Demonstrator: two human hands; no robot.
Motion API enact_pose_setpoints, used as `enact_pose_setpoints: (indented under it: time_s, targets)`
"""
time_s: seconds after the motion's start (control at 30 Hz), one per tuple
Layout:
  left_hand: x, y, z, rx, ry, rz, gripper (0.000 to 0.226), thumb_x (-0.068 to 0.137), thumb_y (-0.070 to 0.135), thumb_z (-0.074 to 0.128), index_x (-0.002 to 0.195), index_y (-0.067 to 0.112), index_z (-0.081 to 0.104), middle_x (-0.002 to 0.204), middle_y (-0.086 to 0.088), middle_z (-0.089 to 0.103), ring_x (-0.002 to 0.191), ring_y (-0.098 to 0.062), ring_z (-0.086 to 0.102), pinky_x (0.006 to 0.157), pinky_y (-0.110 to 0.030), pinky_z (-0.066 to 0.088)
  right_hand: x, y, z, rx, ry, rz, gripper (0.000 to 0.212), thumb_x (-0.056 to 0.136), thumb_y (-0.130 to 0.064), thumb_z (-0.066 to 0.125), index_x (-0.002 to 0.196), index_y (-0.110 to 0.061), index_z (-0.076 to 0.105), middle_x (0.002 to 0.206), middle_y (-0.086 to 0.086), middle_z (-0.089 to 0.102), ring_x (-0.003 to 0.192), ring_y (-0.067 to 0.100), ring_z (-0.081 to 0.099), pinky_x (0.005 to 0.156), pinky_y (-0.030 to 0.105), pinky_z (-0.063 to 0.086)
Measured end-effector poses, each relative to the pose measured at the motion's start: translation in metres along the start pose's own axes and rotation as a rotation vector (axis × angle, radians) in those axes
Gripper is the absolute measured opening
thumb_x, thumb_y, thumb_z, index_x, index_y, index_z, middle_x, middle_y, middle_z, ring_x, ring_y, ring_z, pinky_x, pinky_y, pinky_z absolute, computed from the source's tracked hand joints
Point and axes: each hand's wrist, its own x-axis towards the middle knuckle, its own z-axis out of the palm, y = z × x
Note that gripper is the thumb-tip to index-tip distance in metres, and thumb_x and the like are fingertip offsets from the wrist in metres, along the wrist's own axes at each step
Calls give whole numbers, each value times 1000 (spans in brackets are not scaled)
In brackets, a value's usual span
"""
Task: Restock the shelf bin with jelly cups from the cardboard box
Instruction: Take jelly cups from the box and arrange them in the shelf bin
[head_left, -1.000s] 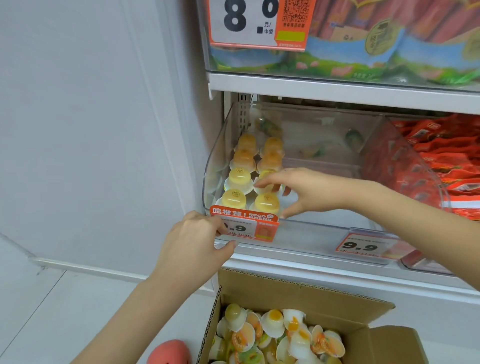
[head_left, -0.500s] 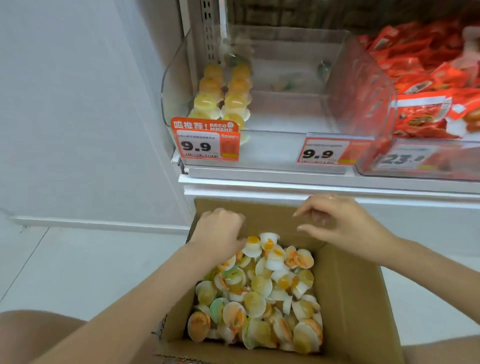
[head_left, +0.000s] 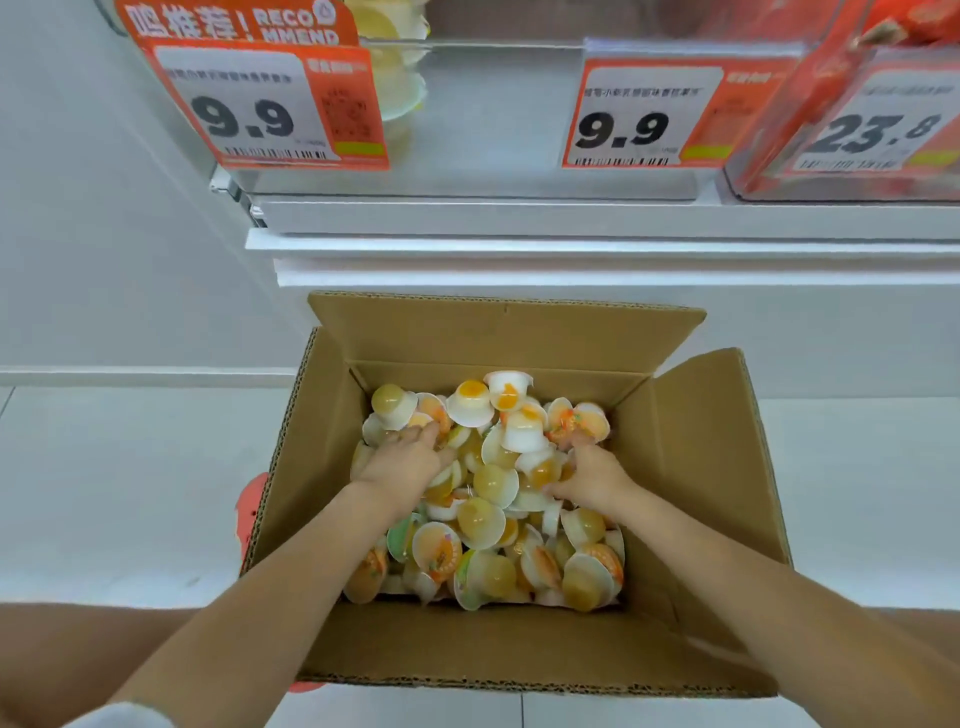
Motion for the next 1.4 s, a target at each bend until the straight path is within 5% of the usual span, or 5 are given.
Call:
enact_pose_setpoints:
  time_s: [0.33,0.6,0.73,1.13,1.4]
  targets:
    - [12,-10,16,333,274,359,51,50,13,82,98,18,65,95,1,69,95,-17,62,81,-29,47,22,9,24,198,82,30,75,73,-27,81,131,-10,36,125,6,53,116,23,51,92,33,46]
    - [-3,6,-10,-1304,397,-428,44,90,32,62,122,7,46,120,-6,55,111,-22,52,80,-29,45,2,9,46,-195,535,-287,39,82,-19,70,114,-11,50,113,8,53,103,26,53,75,37,51]
    - [-15,-2,-33,-2513,-286,-681,37,93,30,57,122,6,53,124,-21,56,106,-34,60,81,-43,57,8,-8,50,-651,356,-814,57,56,2,80,107,-16,62,101,4,63,90,26,61,63,37,55]
    - [-65,-18,-26,-2556,-322,-521,44,98,32,40,126,0,54,122,-26,61,96,-36,68,82,-52,53,24,-53,70,-1217,-42,-591,47,93,-5,49,138,-8,36,142,12,40,131,30,35,100,38,37]
    - [-117,-37,-103,-2471,-239,-454,44,102,28,32,104,-5,61,93,-26,69,70,-33,71,66,-49,56,-55,-72,-34,88,-200,-295,39,97,-33,50,130,-11,53,121,-2,57,107,12,55,81,19,47]
